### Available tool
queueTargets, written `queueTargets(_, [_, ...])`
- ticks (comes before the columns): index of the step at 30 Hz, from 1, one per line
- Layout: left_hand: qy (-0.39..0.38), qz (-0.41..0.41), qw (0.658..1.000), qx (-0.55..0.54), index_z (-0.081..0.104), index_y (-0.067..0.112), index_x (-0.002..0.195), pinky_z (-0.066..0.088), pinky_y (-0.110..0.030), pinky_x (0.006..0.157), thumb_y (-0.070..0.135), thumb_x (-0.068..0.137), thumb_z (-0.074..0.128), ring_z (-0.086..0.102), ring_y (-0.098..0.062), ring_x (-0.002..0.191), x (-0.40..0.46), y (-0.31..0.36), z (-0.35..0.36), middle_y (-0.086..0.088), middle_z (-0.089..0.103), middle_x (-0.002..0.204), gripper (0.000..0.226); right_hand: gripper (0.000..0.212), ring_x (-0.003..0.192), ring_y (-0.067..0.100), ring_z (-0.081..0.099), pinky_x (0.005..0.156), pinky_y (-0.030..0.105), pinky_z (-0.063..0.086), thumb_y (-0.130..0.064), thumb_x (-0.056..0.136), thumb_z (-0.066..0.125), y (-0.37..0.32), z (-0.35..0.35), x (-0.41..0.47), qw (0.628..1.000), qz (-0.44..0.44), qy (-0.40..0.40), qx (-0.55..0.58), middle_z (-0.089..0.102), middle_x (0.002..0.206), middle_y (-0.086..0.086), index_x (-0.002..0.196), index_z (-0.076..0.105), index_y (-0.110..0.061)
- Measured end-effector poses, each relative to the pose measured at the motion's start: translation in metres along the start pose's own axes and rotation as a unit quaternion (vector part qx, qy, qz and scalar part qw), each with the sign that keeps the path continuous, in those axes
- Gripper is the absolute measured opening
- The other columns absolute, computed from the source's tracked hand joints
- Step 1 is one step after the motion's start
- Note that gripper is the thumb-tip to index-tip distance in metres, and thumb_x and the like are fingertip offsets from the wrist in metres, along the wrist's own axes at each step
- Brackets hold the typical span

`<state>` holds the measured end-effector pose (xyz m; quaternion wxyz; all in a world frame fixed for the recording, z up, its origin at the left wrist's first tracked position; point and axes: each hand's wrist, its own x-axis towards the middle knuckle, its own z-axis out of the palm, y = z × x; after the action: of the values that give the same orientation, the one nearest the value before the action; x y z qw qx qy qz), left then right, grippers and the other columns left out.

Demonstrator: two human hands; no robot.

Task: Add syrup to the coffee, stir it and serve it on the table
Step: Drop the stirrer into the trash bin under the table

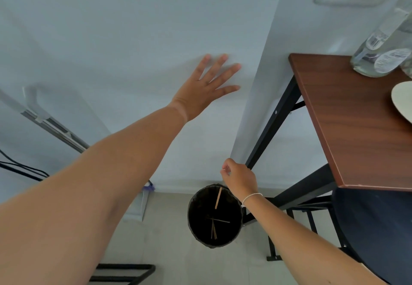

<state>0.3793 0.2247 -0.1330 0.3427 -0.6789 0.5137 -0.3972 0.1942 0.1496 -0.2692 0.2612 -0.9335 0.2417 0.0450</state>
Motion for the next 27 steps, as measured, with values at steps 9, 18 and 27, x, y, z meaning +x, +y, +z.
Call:
queueTargets(9, [-0.092,0.001,0.996,-0.015,-0.022,0.031,0.147,-0.003,-0.059,0.112,0.007,0.093,0.038,-0.007,-0.043,0.146,-0.001,0.004,-0.017,-0.010,-0.022,0.159,0.084,0.022,0.095,0.020,0.065,0.078,0.029,0.052,-0.029,0.097,0.044,-0.017,-0.047,-0.014,0.997,-0.050,0.055,0.023,0.070,0.108,0.001,0.107,0.057,-0.014])
queueTargets(18, [-0.175,-0.057,0.972,-0.146,-0.007,0.030,0.151,0.005,-0.049,0.118,0.008,0.098,0.031,-0.009,-0.035,0.148,-0.010,-0.019,-0.057,-0.007,-0.017,0.161,0.069,0.020,0.091,0.021,0.066,0.079,0.035,0.055,-0.029,0.093,0.050,-0.062,-0.128,-0.043,0.973,-0.113,0.179,0.095,0.072,0.100,0.003,0.102,0.060,-0.014])
queueTargets(27, [-0.251,-0.181,0.913,-0.265,0.002,0.029,0.153,0.014,-0.046,0.118,0.045,0.096,0.037,0.005,-0.034,0.149,-0.020,-0.050,-0.114,-0.011,-0.001,0.162,0.068,0.021,0.086,0.023,0.066,0.072,0.031,0.047,-0.030,0.090,0.055,-0.071,-0.242,-0.072,0.940,-0.172,0.255,0.146,0.072,0.093,0.001,0.095,0.061,-0.011])
